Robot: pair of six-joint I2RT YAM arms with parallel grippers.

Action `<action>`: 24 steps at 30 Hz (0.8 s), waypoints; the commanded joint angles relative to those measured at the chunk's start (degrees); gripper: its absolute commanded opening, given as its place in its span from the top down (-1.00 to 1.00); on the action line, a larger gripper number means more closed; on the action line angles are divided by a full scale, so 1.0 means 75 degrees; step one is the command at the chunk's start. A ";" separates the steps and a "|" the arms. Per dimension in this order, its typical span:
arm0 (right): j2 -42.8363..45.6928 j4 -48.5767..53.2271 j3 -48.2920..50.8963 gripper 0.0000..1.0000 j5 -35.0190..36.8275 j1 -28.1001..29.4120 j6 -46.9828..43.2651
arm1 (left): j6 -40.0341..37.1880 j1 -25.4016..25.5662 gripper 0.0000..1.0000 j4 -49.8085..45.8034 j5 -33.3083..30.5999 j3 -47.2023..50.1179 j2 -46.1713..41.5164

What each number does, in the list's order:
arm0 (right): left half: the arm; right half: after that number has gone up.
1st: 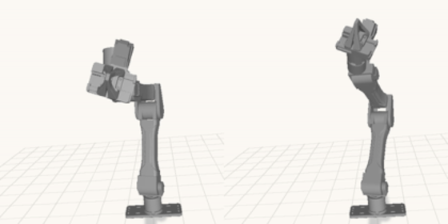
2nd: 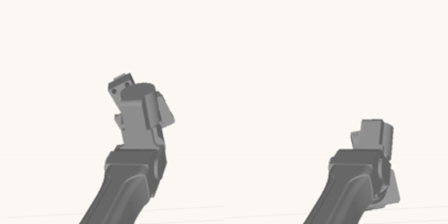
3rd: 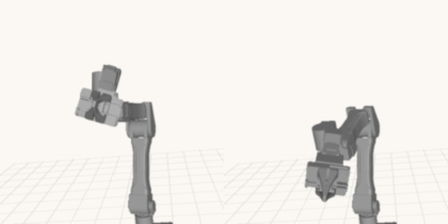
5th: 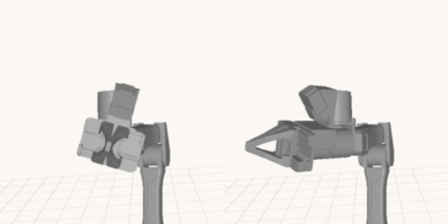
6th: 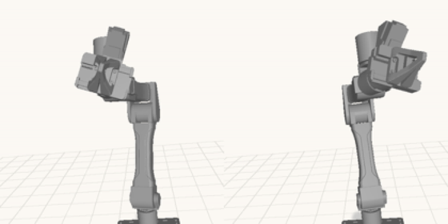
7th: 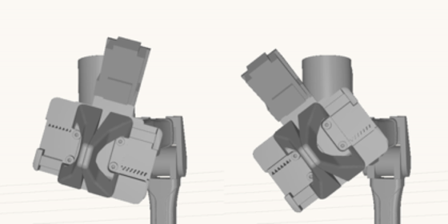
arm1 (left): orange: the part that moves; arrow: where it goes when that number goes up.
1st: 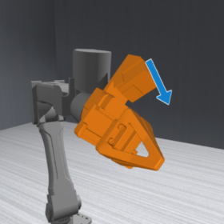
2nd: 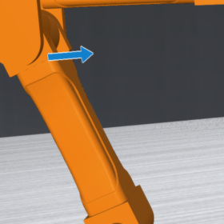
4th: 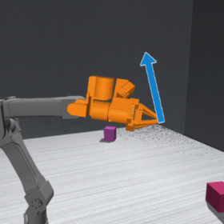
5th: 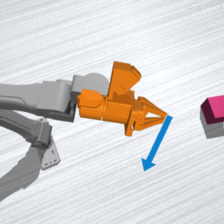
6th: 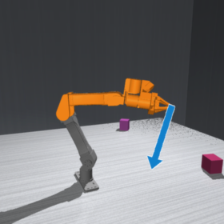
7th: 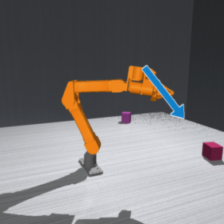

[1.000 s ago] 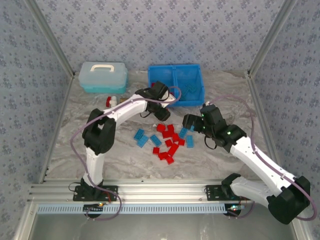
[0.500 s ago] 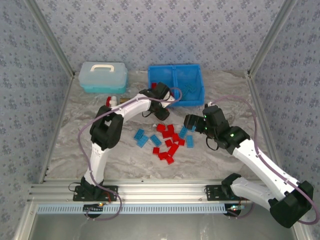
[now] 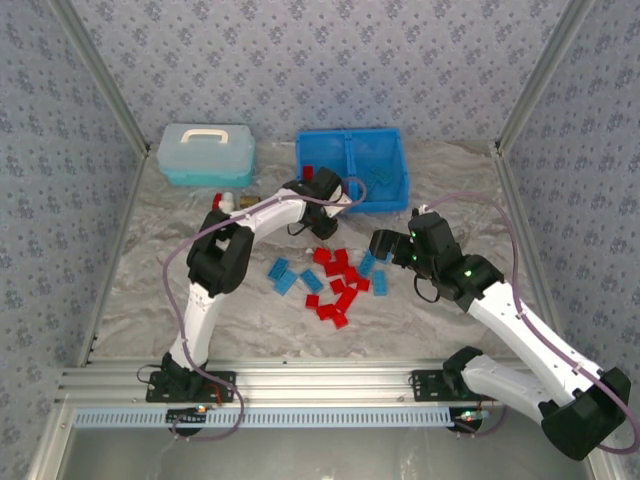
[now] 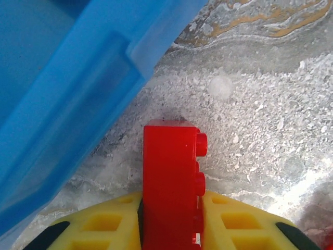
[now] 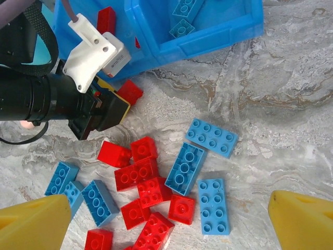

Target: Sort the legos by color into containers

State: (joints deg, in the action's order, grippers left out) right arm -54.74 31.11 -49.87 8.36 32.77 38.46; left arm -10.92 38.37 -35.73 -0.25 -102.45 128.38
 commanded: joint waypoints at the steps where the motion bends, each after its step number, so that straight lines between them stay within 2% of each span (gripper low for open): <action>1: 0.0080 0.0074 0.0051 -1.00 0.0116 0.0046 0.0169 | 0.0004 0.0121 0.55 0.0022 0.0319 0.0282 -0.0502; 8: 0.0109 0.0080 0.0079 -1.00 0.0129 0.0041 0.0193 | 0.0041 0.0314 0.54 0.0289 0.0692 0.0783 -0.2010; 12: 0.0133 0.0017 0.0098 -1.00 0.0095 0.0040 0.0199 | 0.0349 0.0247 0.54 0.0395 -0.0215 0.0271 -0.2283; 17: 0.0159 0.0020 0.0086 -1.00 0.0095 0.0039 0.0193 | 0.1180 -0.0239 0.56 0.0088 -0.0775 -0.1612 -0.1285; 24: 0.0394 0.0032 0.0186 -1.00 0.0127 0.0054 0.0304 | 0.2051 -0.0661 0.55 -0.1590 -0.1276 -0.6196 0.1767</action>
State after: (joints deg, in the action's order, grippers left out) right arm -53.15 31.07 -49.06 8.34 32.77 39.55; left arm 0.27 33.78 -39.33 -7.20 -140.29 133.60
